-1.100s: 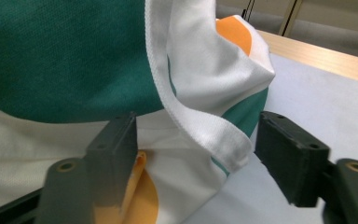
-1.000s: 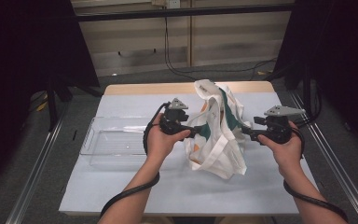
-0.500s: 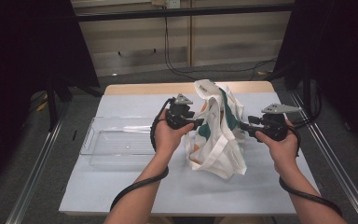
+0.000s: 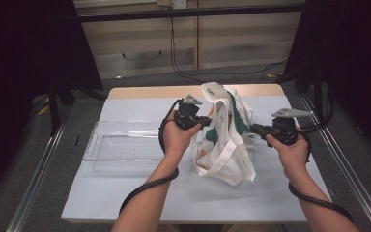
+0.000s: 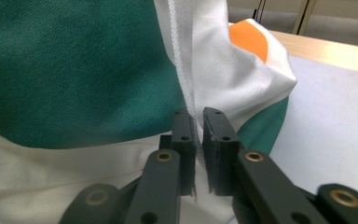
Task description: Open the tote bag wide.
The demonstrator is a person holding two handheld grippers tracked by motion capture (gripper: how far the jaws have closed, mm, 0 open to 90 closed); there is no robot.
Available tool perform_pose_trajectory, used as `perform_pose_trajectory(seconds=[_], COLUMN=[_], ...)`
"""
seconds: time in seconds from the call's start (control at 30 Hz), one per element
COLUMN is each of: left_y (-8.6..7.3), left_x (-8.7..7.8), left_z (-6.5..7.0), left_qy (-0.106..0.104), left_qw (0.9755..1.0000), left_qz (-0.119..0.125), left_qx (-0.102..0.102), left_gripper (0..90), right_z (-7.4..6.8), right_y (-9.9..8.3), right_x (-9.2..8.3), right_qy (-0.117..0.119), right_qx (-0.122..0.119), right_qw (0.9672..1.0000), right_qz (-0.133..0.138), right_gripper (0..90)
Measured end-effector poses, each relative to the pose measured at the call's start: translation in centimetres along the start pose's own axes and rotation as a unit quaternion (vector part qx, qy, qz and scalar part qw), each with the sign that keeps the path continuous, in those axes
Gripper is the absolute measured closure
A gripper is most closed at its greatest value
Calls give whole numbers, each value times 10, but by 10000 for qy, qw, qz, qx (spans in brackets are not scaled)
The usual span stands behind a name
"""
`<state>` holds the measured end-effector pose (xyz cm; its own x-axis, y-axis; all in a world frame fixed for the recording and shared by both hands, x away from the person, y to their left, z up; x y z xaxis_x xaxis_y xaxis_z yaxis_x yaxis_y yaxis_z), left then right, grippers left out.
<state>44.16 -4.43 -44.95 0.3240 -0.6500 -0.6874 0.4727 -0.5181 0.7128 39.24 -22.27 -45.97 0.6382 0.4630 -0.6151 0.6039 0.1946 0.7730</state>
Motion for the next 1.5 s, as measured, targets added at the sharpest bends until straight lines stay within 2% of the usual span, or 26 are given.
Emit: perform_pose_trajectory(seconds=[0.17,0.23,0.4,0.47,0.5,0.57,0.8,0.9,1.0,1.07,1.17,1.3,1.4,1.5], left_y=[-4,-7,-16,-19,-19,-20,-26,-30,-32,-34,-34,-36,-32,-29], left_x=[-3,-5,-8,-9,-8,-7,-2,0,3,4,7,8,8,6], left_z=[-6,-8,-19,-21,-21,-22,-23,-24,-23,-23,-21,-19,-17,-18], left_qy=[24,37,105,111,117,108,95,116,102,107,82,38,-63,-42], left_qw=[9999,9998,9993,9993,9992,9991,9984,9983,9977,9978,9976,9979,9979,9979], left_qz=[31,-58,-60,-155,-106,-125,-187,-254,-304,-351,-299,-279,-146,-123], left_qx=[-156,-174,-347,-311,-378,-389,-530,-511,-596,-558,-624,-576,-634,-630], left_gripper=[876,878,880,880,880,880,880,880,880,880,880,877,812,766], right_z=[4,6,14,19,19,24,32,35,37,37,36,33,31,30], right_y=[-6,-7,-20,-25,-25,-34,-51,-61,-67,-68,-71,-70,-68,-66], right_x=[-1,-1,-2,-1,-1,0,3,6,7,7,9,10,10,10], right_qy=[-5,-9,-35,-81,-81,-67,-112,-106,-101,-101,-82,-72,-60,-38], right_qx=[144,167,362,428,428,583,727,817,861,885,895,850,835,823], right_qw=[9999,9998,9993,9990,9990,9982,9970,9961,9957,9955,9953,9958,9959,9961], right_qz=[44,48,-18,-70,-70,-100,-221,-303,-332,-337,-348,-345,-341,-331], right_gripper=[866,867,870,870,870,870,871,870,865,862,861,861,861,861])
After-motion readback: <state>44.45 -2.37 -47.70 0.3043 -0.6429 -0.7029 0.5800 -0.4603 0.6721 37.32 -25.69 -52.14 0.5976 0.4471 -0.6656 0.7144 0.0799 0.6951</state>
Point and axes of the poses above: each handheld gripper's, and its own axes: x roughly forward along the jaws, y roughly out of its top, z roughly to its right, the point moved 10 cm from there along x, roughly forward along the jaws, and after that the axes turned 7 degrees about -z, right-handed, at the moved point
